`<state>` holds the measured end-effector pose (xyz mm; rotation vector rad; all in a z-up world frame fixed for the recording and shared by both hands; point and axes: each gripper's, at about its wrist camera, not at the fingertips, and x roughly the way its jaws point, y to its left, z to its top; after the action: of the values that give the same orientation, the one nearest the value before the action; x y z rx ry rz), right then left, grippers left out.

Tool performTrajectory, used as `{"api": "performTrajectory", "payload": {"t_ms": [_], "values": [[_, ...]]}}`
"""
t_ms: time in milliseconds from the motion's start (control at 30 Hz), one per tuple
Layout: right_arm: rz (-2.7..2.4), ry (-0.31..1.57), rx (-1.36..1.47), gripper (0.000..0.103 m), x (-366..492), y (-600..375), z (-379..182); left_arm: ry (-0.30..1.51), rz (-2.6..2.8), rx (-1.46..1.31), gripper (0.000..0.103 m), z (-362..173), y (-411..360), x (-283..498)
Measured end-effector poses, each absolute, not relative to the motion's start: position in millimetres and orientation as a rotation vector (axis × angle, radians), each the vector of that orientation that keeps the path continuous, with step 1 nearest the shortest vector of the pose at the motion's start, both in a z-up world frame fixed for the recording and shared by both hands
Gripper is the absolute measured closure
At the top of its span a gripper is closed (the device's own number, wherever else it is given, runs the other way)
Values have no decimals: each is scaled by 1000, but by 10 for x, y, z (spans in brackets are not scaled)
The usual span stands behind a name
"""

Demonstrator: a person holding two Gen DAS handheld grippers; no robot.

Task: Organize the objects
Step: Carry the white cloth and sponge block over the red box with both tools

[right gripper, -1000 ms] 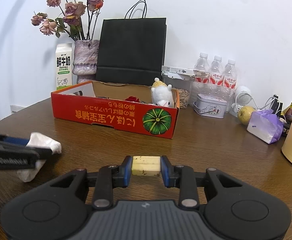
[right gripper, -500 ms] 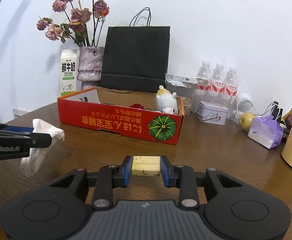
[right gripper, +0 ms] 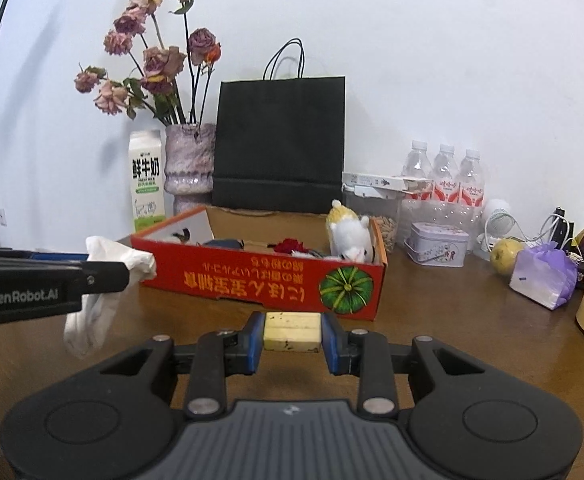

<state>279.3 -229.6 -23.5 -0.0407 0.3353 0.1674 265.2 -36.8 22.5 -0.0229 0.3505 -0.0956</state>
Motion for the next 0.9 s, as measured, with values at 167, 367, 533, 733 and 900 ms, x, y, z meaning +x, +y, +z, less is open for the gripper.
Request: {"api": "performTrajectory", "payload": {"t_ms": [167, 367, 533, 733, 900], "values": [[172, 310, -35, 74, 2902, -2246, -103, 336, -86, -25, 69, 338, -373, 2796], [173, 293, -25, 74, 3080, -2201, -4, 320, -80, -43, 69, 433, -393, 2979], [176, 276, -16, 74, 3242, -2163, 51, 299, -71, -61, 69, 488, -386, 3135], [178, 268, 3, 74, 3478, -2145, 65, 279, -64, -83, 69, 540, -359, 3342], [181, 264, 14, 74, 3666, -2132, 65, 271, -60, -91, 69, 557, -324, 3524]]}}
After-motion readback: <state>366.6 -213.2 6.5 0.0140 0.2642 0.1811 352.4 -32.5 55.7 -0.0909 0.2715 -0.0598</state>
